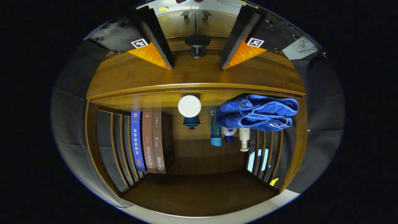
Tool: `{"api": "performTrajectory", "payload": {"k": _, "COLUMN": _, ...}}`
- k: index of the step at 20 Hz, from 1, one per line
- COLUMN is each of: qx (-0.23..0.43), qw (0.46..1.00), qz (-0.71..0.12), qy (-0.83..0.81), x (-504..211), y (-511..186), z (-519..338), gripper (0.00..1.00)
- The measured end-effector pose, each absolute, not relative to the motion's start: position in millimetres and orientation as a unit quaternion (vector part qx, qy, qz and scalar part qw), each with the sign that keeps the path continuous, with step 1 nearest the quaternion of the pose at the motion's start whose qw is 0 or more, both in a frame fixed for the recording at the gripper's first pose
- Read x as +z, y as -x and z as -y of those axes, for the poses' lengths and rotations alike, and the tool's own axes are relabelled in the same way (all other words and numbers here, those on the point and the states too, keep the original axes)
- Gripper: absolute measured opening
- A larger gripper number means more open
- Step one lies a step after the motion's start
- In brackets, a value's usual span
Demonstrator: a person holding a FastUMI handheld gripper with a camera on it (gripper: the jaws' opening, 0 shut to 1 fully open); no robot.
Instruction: Pull open the drawer, take out the items inside it, and place them on the countertop above the cabinet.
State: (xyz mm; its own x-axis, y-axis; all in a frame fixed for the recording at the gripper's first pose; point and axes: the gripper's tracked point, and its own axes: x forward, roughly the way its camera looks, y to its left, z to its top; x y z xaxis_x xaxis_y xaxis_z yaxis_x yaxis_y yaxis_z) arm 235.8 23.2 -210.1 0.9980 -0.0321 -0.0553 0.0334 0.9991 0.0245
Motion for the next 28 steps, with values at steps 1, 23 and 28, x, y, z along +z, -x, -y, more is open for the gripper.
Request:
{"api": "performTrajectory", "payload": {"k": 1, "qx": -0.018, "qw": 0.999, "qz": -0.027, "qy": -0.011, "x": -210, "y": -236, "z": -24, "gripper": 0.98}}
{"api": "performTrajectory", "payload": {"k": 23, "qx": 0.000, "qw": 0.999, "qz": 0.032, "qy": 0.008, "x": -66, "y": -104, "z": -24, "gripper": 0.99}}
{"api": "performTrajectory", "payload": {"k": 28, "qx": 0.009, "qw": 1.000, "qz": 0.009, "qy": -0.016, "x": -40, "y": -55, "z": -13, "gripper": 0.99}}
